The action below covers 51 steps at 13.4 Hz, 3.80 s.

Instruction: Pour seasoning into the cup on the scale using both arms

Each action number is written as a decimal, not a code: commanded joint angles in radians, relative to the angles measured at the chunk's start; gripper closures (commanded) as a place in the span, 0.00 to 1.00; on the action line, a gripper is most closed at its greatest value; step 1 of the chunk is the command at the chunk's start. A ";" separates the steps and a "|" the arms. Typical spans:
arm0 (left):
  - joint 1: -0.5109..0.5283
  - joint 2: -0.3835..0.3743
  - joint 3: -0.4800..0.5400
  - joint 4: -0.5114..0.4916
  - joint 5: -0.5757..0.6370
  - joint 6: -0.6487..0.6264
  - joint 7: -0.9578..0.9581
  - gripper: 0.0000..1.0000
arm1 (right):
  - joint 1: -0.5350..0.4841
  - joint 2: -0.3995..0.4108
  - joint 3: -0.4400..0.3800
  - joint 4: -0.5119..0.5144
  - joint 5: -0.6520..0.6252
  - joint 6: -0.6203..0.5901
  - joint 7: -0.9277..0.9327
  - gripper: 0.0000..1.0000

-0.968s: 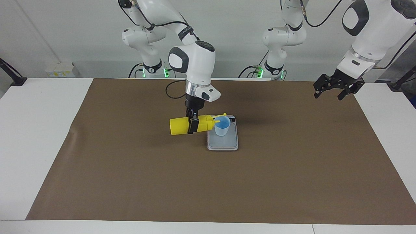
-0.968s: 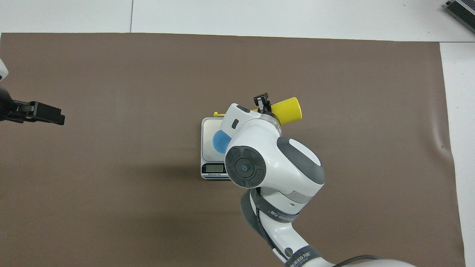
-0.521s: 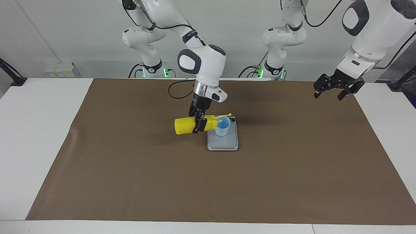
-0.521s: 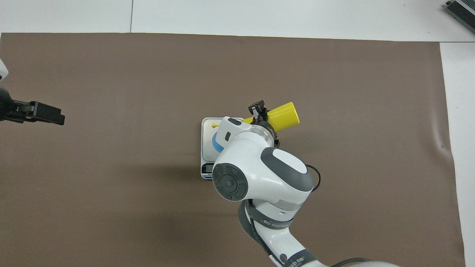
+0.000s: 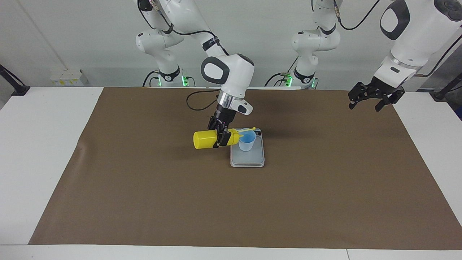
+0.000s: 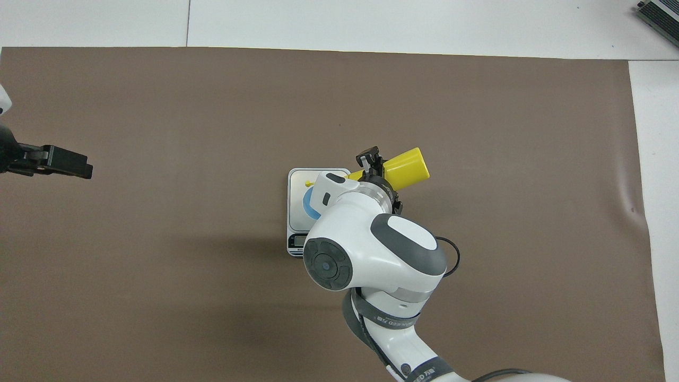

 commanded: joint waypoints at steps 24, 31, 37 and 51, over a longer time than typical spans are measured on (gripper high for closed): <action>0.011 -0.031 -0.006 -0.037 -0.008 0.019 -0.005 0.00 | -0.047 -0.147 0.006 0.000 0.269 0.003 0.123 1.00; 0.011 -0.031 -0.006 -0.037 -0.008 0.019 -0.005 0.00 | -0.205 -0.242 0.005 -0.006 0.626 0.003 -0.139 1.00; 0.011 -0.031 -0.006 -0.037 -0.008 0.019 -0.005 0.00 | -0.366 -0.243 0.005 -0.010 1.042 0.004 -0.412 1.00; 0.011 -0.031 -0.006 -0.037 -0.008 0.019 -0.005 0.00 | -0.668 -0.263 0.002 -0.254 1.807 0.075 -1.075 1.00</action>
